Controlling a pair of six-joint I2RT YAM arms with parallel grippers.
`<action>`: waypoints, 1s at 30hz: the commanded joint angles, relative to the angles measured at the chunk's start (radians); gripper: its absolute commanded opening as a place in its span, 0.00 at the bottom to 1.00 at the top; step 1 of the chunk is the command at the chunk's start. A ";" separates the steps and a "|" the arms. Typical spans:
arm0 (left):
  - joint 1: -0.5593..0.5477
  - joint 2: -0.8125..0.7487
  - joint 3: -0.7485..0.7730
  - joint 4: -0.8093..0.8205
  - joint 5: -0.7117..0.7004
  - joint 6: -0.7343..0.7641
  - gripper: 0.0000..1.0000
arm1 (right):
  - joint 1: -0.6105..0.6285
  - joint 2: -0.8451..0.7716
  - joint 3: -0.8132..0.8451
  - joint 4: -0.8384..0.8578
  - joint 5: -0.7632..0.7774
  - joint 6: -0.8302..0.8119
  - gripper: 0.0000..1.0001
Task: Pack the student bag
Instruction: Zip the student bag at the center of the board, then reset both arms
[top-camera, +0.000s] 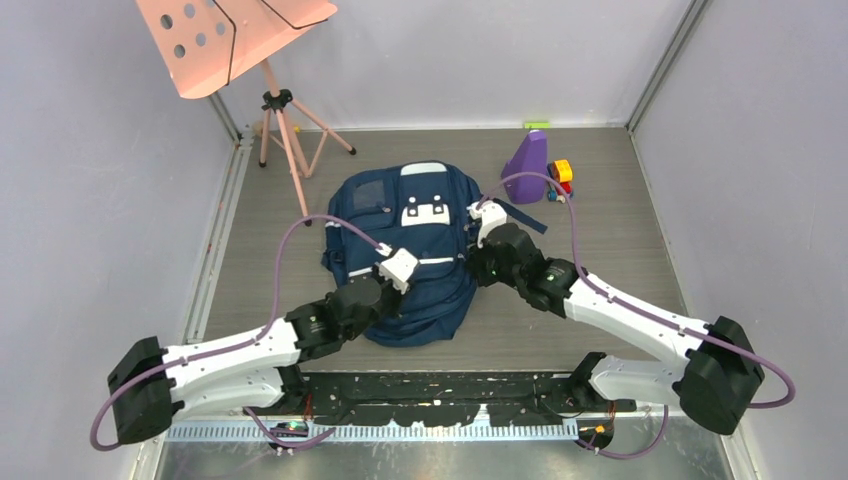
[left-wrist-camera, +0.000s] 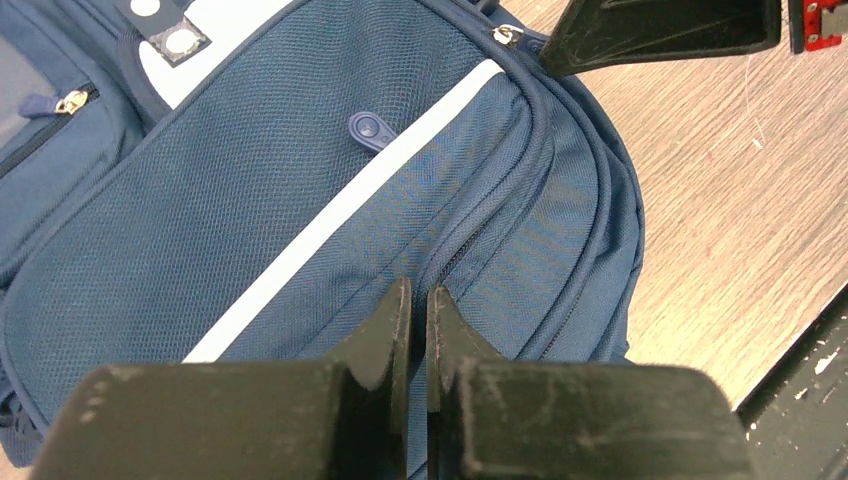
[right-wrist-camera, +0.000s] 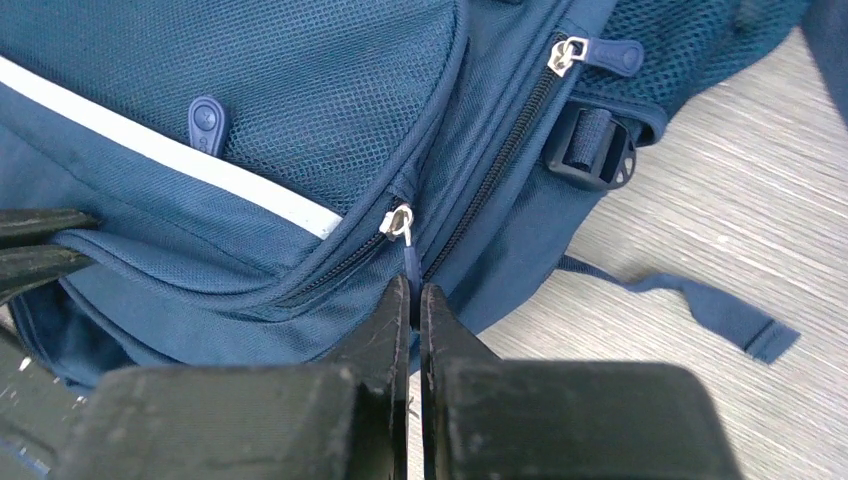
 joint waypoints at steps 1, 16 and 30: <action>0.007 -0.124 -0.066 -0.224 -0.095 -0.096 0.00 | -0.106 0.069 0.079 -0.048 0.037 -0.082 0.01; 0.006 -0.223 -0.020 -0.339 -0.113 -0.173 0.70 | -0.150 0.145 0.167 -0.032 -0.013 -0.041 0.58; 0.368 -0.100 0.284 -0.511 0.366 -0.211 1.00 | -0.326 0.035 0.182 -0.164 -0.082 -0.024 0.90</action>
